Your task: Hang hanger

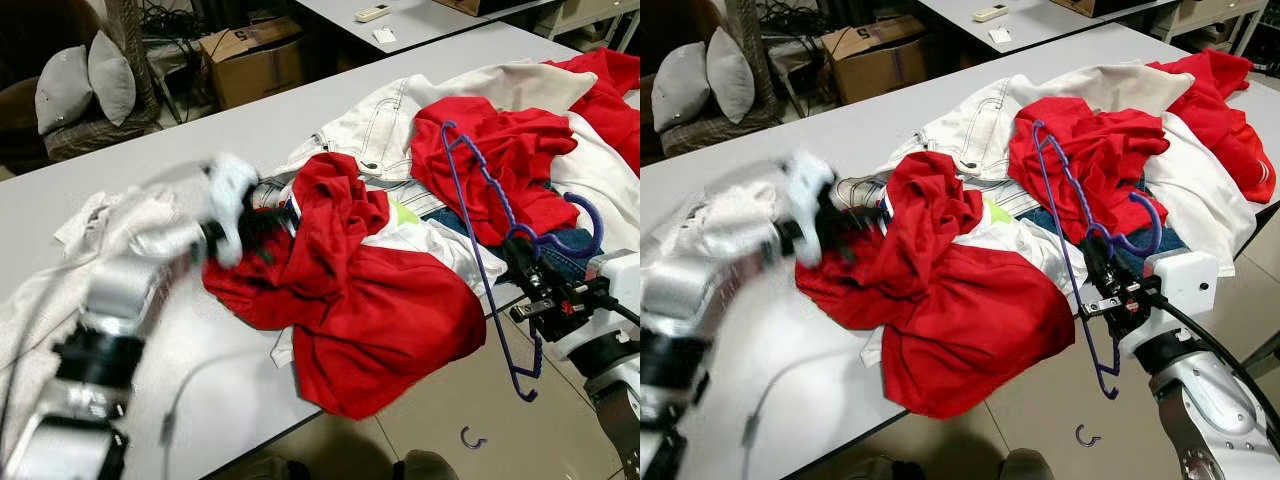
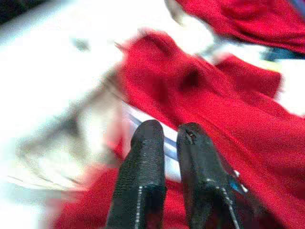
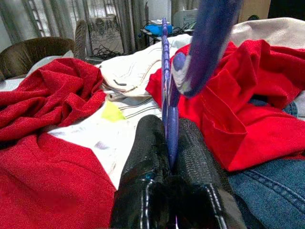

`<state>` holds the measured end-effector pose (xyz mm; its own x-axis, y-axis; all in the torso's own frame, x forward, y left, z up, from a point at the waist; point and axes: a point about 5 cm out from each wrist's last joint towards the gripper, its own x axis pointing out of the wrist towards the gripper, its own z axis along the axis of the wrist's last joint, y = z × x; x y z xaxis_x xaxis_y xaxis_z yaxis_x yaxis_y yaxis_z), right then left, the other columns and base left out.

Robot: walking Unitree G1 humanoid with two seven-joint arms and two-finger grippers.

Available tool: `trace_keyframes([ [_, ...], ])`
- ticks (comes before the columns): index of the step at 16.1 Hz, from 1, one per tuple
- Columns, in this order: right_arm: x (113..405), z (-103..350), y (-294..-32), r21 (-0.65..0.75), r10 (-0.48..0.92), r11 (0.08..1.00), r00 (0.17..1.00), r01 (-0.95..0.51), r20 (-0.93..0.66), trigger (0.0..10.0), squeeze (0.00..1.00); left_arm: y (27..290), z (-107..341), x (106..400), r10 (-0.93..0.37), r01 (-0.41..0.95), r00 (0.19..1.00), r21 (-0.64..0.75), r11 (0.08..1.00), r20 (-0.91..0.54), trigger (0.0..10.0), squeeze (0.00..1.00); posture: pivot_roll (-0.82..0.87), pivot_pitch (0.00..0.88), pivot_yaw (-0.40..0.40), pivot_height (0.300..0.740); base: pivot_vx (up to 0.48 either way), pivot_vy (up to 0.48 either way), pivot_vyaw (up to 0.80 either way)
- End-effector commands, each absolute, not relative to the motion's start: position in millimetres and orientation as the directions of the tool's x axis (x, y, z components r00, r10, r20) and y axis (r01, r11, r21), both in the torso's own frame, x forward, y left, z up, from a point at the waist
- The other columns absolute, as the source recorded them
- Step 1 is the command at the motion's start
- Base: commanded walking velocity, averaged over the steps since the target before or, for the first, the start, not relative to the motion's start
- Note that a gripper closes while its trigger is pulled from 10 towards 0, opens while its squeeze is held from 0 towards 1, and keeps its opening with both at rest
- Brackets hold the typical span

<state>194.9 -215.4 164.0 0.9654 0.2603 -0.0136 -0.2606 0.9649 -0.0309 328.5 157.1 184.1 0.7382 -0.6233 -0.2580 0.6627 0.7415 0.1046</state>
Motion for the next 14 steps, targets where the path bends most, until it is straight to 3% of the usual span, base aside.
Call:
trace_keyframes([
  [1, 198, 165, -214, -0.035, 0.263, 0.964, 0.965, -0.263, 0.003, 10.0, 0.00, 166, 202, 338, -0.551, 0.586, 0.810, 0.294, 0.755, -0.201, 0.0, 0.00, -0.25, 0.000, 0.115, 0.740, 0.000, 0.000, 0.00],
  [4, 200, 165, -213, -0.031, 0.265, 0.964, 0.964, -0.265, 0.007, 10.0, 0.00, 179, 248, 353, -0.422, 0.338, 0.907, 0.569, 0.750, 0.017, 0.0, 0.00, -0.24, 0.000, 0.117, 0.740, 0.000, 0.000, 0.00],
  [5, 200, 165, -213, -0.029, 0.265, 0.964, 0.964, -0.265, 0.008, 10.0, 0.00, 177, 247, 353, -0.451, 0.392, 0.893, 0.492, 0.777, 0.000, 0.0, 0.00, -0.24, 0.000, 0.119, 0.740, 0.000, 0.000, 0.00],
  [6, 199, 165, -213, -0.025, 0.264, 0.964, 0.965, -0.263, 0.010, 10.0, 0.00, 168, 233, 348, -0.542, 0.536, 0.839, 0.249, 0.807, -0.048, 0.0, 0.00, -0.24, 0.000, 0.123, 0.740, 0.000, 0.000, 0.00],
  [7, 199, 165, -213, -0.023, 0.262, 0.965, 0.965, -0.262, 0.010, 10.0, 0.00, 163, 221, 343, -0.589, 0.597, 0.802, 0.134, 0.791, -0.097, 0.0, 0.00, -0.24, 0.000, 0.123, 0.740, 0.000, 0.000, 0.00],
  [8, 198, 164, -213, -0.021, 0.262, 0.965, 0.965, -0.261, 0.009, 10.0, 0.00, 158, 203, 335, -0.634, 0.648, 0.755, 0.037, 0.761, -0.169, 1.6, 0.00, -0.25, 0.000, 0.125, 0.740, 0.000, 0.000, 0.00],
  [9, 198, 164, -213, -0.019, 0.262, 0.965, 0.965, -0.262, 0.009, 10.0, 0.00, 153, 188, 328, -0.686, 0.679, 0.703, -0.109, 0.726, -0.189, 10.0, 0.00, -0.25, 0.000, 0.126, 0.740, 0.000, 0.000, 0.00],
  [10, 197, 164, -212, -0.017, 0.263, 0.965, 0.965, -0.262, 0.007, 10.0, 0.00, 151, 178, 325, -0.673, 0.656, 0.724, -0.150, 0.740, -0.153, 10.0, 1.00, -0.25, 0.000, 0.117, 0.740, 0.000, 0.000, 0.00],
  [14, 190, 161, -209, -0.004, 0.274, 0.962, 0.961, -0.274, -0.018, 10.0, 0.00, 151, 176, 316, -0.641, 0.623, 0.764, -0.173, 0.763, -0.076, 10.0, 1.00, -0.25, 0.000, 0.108, 0.740, 0.000, 0.000, 0.00],
])
